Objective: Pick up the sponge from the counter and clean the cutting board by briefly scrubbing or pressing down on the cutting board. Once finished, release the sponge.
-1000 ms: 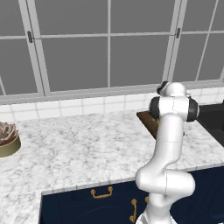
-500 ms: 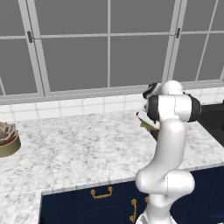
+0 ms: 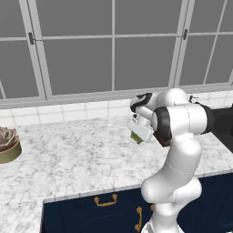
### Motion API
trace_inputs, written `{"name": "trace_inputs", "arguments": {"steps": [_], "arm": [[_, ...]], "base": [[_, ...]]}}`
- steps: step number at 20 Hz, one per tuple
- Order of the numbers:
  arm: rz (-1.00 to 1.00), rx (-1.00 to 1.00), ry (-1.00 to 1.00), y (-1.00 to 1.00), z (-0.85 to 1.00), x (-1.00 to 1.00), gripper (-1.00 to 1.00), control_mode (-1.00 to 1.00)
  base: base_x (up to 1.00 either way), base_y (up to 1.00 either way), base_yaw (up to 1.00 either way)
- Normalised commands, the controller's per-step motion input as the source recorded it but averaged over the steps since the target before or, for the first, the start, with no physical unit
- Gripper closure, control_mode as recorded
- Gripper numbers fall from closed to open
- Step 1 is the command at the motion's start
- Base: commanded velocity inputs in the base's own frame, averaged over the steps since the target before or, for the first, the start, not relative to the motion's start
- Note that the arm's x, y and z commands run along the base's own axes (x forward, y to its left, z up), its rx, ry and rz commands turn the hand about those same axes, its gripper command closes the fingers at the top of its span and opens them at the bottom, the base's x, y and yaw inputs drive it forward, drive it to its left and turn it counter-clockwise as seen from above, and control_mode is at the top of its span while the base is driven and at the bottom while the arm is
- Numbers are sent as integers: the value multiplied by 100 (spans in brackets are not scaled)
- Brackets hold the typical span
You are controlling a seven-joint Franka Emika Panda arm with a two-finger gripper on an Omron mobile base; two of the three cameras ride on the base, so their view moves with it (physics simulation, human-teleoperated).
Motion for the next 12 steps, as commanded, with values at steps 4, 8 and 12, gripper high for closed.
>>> {"name": "trace_inputs", "arguments": {"steps": [4,8,12], "arm": [[-7,-7,-8,19,2,3,-100,-100],[0,-3,-3,0,3,0,-100,-100],[4,-3,0,-1,7,-1,-100,-100]], "base": [[0,0,0],[0,0,0],[0,0,0]]}}
